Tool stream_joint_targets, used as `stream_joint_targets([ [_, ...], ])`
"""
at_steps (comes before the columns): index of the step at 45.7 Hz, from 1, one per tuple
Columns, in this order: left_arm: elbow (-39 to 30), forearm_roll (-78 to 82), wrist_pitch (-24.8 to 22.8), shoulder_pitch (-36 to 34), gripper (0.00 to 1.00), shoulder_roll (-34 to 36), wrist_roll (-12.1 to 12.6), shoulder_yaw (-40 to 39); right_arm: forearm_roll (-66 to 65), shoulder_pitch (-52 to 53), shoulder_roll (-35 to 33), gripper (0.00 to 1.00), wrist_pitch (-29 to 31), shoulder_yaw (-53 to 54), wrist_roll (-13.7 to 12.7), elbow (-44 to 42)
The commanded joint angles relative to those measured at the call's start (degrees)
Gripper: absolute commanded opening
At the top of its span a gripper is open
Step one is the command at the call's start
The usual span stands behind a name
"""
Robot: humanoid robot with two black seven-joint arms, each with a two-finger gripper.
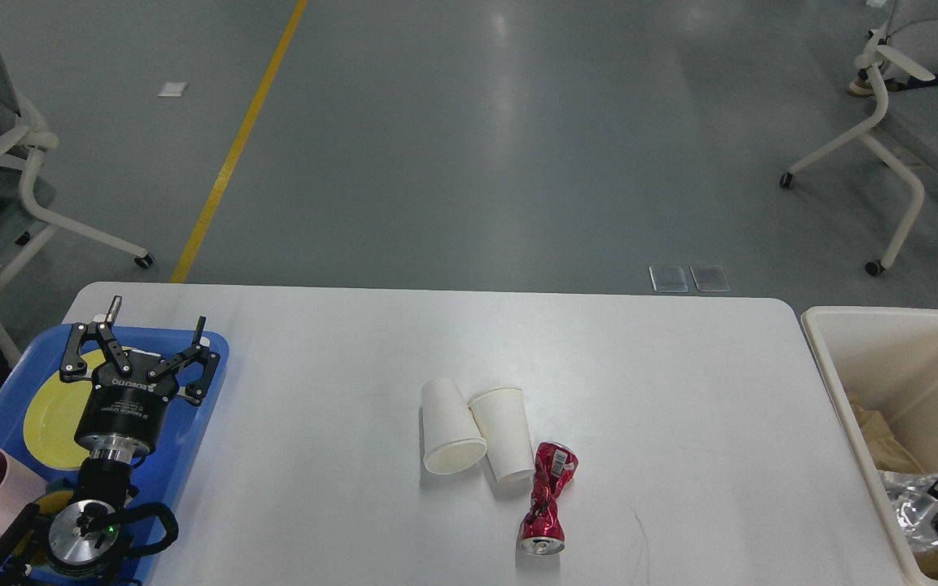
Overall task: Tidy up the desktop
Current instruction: 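Release the foil packet into the bin with the right gripper, then move the right gripper to the red can and grasp it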
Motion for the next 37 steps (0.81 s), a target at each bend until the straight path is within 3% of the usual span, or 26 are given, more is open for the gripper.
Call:
stream_joint_targets([
  [1,0.00,0.00,0.08,0.00,0.96,0.00,-0.03,0.02,-0.01,0.40,-0.30,1.00,-0.18,0.00,-0.08,0.21],
  [13,0.00,0.00,-0.01,0.00,0.96,0.00,0.06,0.02,-1.15,5.49,-3.10,1.00,1.84,-0.61,-0.26,2.48],
  [19,0.00,0.00,-0.01,0.00,0.96,0.00,0.06,0.02,-5.36,16.37,-8.11,1.00,7.81,-2.80,-0.34,13.72],
  [26,0.00,0.00,0.08,0.00,0.96,0.00,0.06,0.02,-12.31,34.38,-11.55,1.00,10.54,-10.35,-1.31,32.52],
  [32,0.00,0.00,0.08,0.00,0.96,0.00,0.06,0.02,-12.75,53.19,-11.20,1.00,13.00,-20.46,-2.36,48.87],
  [37,0.00,0.00,0.08,0.00,0.96,0.00,-0.03,0.02,-12.58,69.10,-8.04,1.00,19.67,-24.69,-2.45,59.78],
])
